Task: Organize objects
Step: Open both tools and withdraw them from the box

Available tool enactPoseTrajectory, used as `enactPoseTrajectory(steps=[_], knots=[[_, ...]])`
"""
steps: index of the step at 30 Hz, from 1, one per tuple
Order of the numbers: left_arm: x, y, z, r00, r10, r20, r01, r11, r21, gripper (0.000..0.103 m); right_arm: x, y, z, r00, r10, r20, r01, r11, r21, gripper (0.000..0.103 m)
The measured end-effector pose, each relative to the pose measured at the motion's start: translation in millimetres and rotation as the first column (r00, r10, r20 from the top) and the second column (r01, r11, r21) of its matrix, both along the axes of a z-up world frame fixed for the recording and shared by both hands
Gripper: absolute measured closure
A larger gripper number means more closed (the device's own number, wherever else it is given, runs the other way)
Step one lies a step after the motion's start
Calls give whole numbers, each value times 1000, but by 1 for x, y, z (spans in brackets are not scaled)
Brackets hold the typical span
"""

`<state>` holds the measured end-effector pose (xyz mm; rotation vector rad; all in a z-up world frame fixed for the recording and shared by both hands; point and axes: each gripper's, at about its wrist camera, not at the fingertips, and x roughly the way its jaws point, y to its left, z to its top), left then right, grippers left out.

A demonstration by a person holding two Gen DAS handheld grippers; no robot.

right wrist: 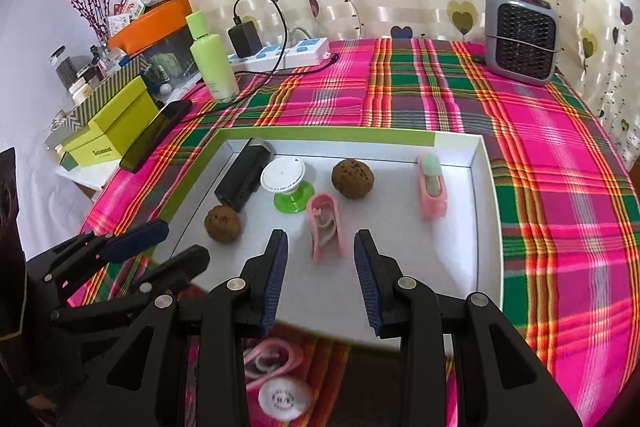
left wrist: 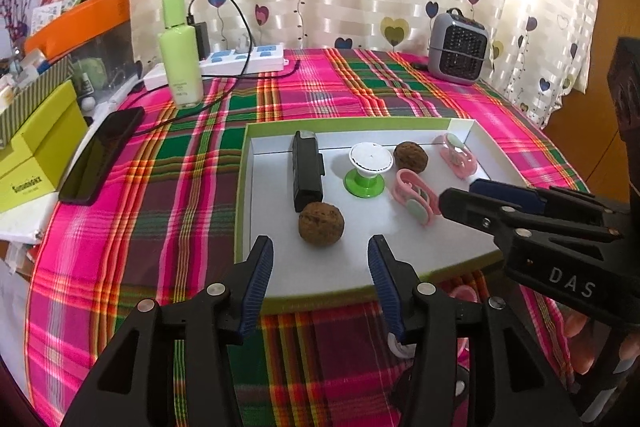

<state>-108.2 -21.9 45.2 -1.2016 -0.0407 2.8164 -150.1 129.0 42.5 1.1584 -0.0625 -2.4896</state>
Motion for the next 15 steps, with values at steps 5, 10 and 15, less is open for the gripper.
enactPoseTrajectory(steps=[5, 10, 15], knots=[[14, -5, 4, 1000, 5, -12, -5, 1000, 14, 55, 17, 2, 6, 1000, -3, -19, 3, 1000, 5, 67], [26, -12, 6, 1000, 11, -20, -11, 999, 34, 55, 32, 8, 9, 999, -22, -32, 21, 1000, -3, 67], [39, -15, 7, 1000, 3, -29, -2, 999, 54, 55, 45, 15, 8, 999, -42, -31, 42, 999, -11, 67]])
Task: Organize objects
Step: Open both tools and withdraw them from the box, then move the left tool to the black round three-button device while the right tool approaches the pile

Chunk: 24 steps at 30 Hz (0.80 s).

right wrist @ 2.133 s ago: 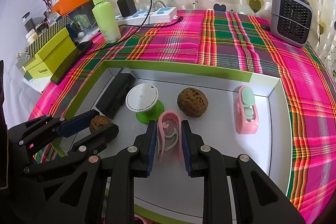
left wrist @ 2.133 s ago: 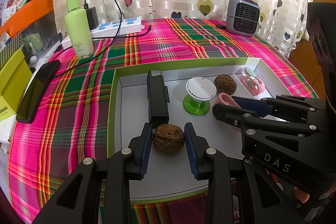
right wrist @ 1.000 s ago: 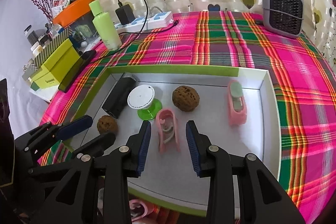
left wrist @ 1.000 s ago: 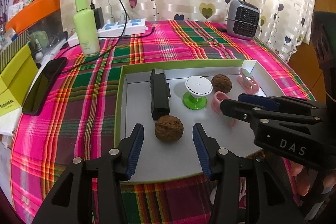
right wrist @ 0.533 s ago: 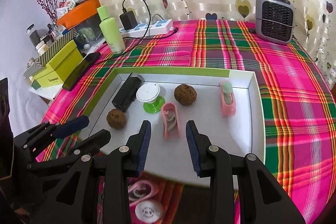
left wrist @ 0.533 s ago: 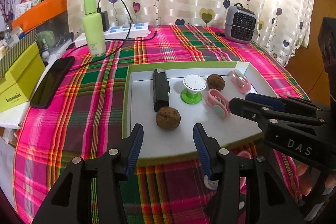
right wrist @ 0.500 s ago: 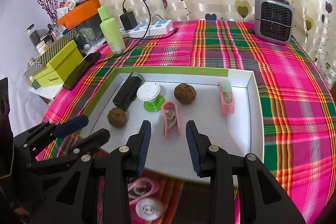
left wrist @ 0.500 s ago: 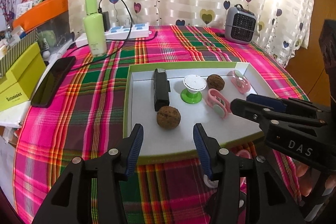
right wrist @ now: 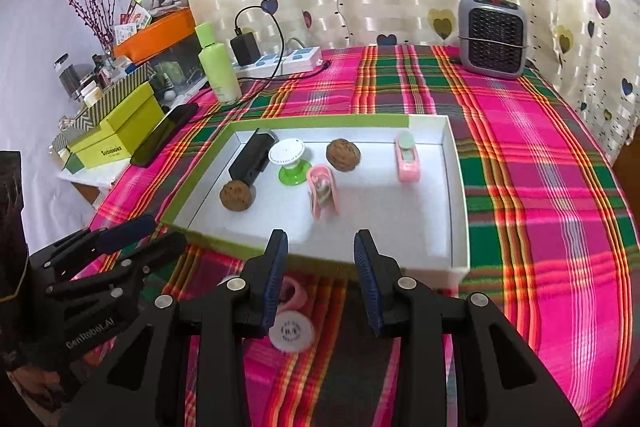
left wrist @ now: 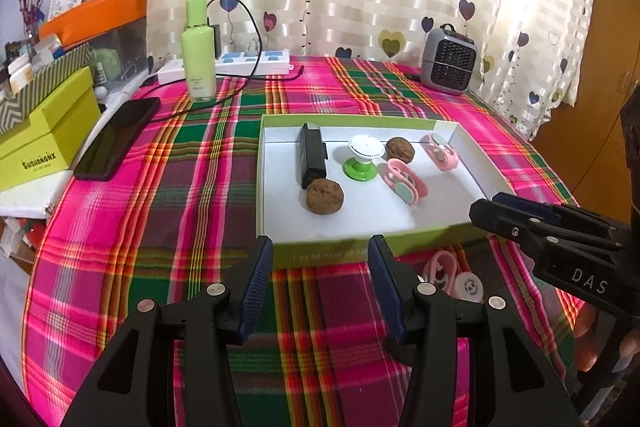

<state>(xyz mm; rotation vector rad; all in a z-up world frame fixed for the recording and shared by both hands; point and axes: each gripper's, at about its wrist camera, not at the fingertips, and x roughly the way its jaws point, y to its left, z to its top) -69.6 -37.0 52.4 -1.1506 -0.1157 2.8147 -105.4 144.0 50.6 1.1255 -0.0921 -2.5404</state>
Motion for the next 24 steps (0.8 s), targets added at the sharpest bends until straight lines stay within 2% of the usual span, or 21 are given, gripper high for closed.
enactPoseTrajectory(steps=[21, 24], knots=[[29, 8, -13, 997, -72, 12, 71, 995, 65, 54, 29, 19, -21, 999, -5, 34, 6, 1000, -30, 67], [32, 11, -14, 995, -98, 11, 97, 992, 81, 48, 32, 22, -23, 999, -9, 31, 10, 999, -33, 67]])
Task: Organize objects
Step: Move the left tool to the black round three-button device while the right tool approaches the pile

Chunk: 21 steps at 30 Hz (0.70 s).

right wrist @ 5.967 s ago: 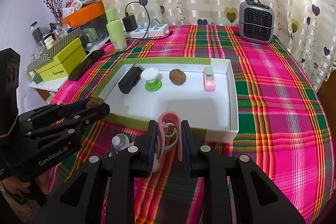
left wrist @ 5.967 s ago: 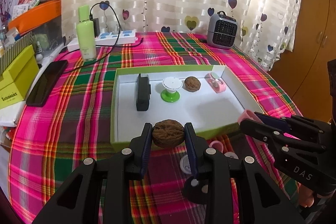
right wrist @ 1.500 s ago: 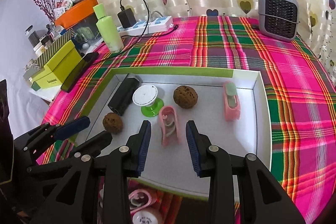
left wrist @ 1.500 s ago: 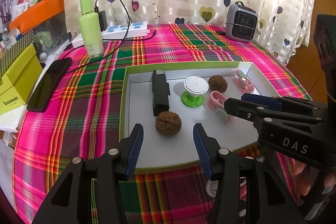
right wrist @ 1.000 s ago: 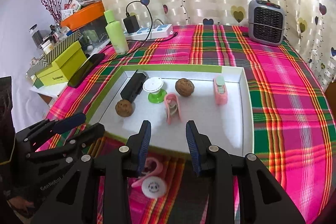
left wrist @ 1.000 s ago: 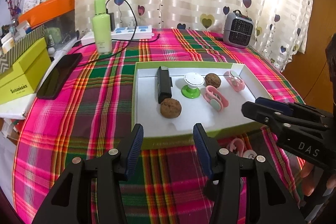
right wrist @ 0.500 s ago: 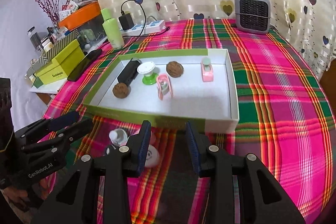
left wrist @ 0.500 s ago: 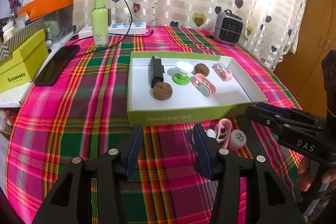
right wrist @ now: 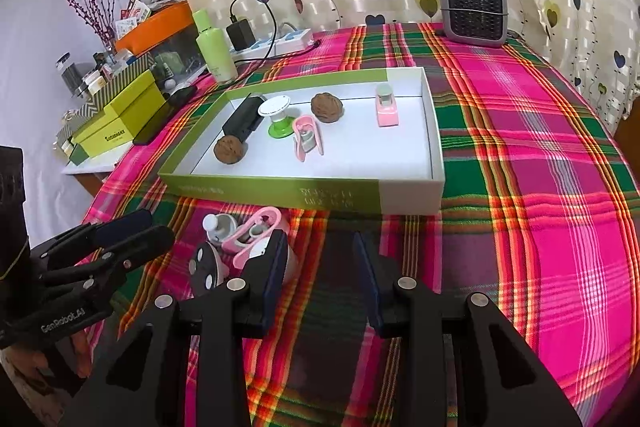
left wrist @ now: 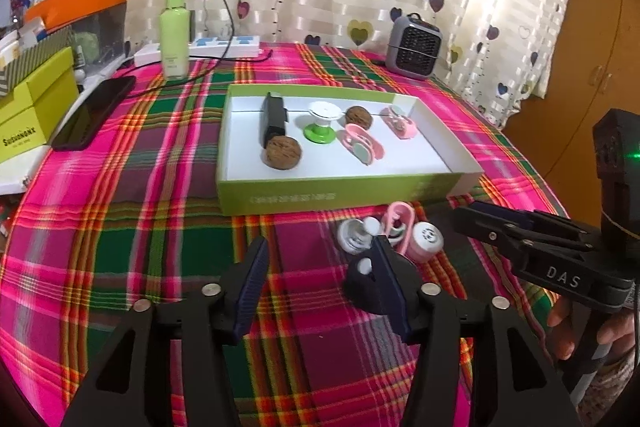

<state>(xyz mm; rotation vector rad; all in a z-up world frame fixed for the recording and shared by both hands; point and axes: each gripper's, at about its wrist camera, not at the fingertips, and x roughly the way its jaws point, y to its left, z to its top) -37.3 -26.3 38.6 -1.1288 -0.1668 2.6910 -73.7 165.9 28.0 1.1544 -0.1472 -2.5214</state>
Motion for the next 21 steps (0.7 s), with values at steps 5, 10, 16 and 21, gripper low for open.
enactPoseTrajectory(steps=[5, 10, 16, 21], knots=[[4, 8, -3, 999, -37, 6, 37, 999, 20, 47, 3, 3, -2, 1000, -7, 5, 7, 1000, -5, 67], [5, 16, -8, 997, -70, 28, 69, 997, 37, 45, 6, 6, -2, 1000, -12, 2, 12, 1000, -10, 67], [5, 26, -15, 995, -90, 49, 89, 996, 31, 45, 10, 9, -3, 1000, -19, 0, 19, 1000, -9, 67], [2, 32, -20, 994, -89, 65, 88, 996, 19, 45, 12, 9, -3, 1000, -19, 2, 19, 1000, -8, 67]])
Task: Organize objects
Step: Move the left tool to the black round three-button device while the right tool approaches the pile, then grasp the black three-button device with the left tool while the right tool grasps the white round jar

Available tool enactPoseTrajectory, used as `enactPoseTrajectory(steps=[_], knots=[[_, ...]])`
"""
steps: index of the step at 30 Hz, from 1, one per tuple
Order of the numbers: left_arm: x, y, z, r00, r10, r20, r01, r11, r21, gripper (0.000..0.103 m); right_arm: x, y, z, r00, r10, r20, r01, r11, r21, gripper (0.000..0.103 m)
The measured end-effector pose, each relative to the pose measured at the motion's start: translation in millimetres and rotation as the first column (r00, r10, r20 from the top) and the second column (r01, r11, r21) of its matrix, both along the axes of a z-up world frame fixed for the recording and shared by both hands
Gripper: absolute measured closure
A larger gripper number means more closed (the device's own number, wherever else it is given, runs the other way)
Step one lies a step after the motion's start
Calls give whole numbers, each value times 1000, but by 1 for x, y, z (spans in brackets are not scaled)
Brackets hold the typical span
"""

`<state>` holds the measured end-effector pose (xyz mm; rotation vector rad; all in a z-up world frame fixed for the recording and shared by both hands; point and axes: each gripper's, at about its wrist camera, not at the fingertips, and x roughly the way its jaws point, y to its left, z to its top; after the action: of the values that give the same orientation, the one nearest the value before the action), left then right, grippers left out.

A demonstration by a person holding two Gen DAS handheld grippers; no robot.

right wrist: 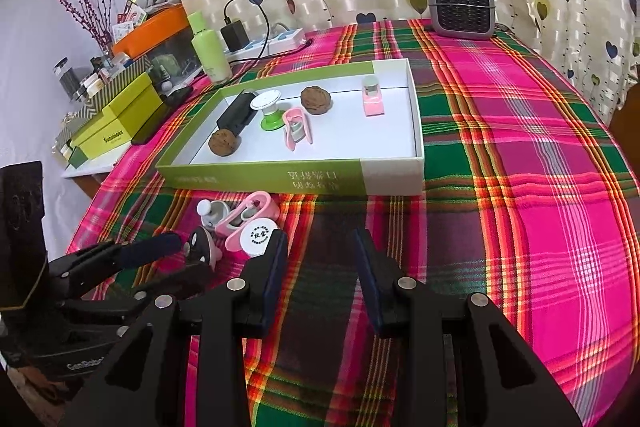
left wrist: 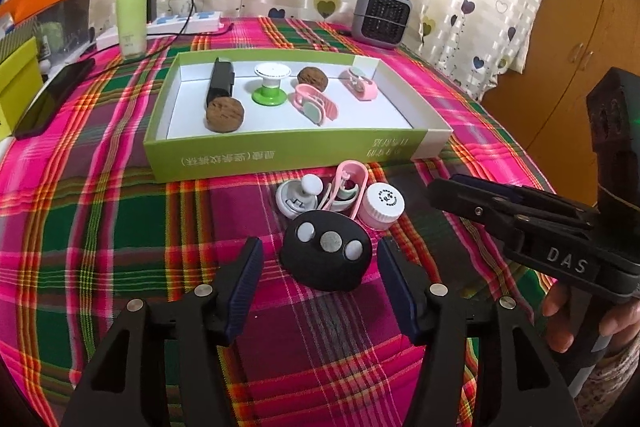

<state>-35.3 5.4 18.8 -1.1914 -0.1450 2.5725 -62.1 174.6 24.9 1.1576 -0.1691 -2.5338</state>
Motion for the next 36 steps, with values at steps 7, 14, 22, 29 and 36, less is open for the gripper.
enactPoseTrajectory(steps=[7, 14, 22, 29, 36], knots=[[-5, 2, -2, 1000, 5, 15, -5, 1000, -6, 45, 1, -1, -2, 1000, 3, 5, -3, 1000, 5, 67], [-8, 1, -2, 1000, 5, 17, -5, 1000, 1, 45, 1, -4, -3, 1000, 7, 9, -7, 1000, 12, 67], [-10, -5, -3, 999, 32, 20, -32, 999, 27, 55, 0, -7, -4, 1000, 12, 11, -12, 1000, 20, 67], [-8, -13, -3, 998, 57, 15, -57, 998, 12, 55, 1, -12, -4, 999, 33, 7, -33, 999, 19, 67], [-4, -24, -4, 996, 93, 9, -93, 996, -2, 55, 1, -25, -4, 997, 76, 4, -76, 997, 26, 67]])
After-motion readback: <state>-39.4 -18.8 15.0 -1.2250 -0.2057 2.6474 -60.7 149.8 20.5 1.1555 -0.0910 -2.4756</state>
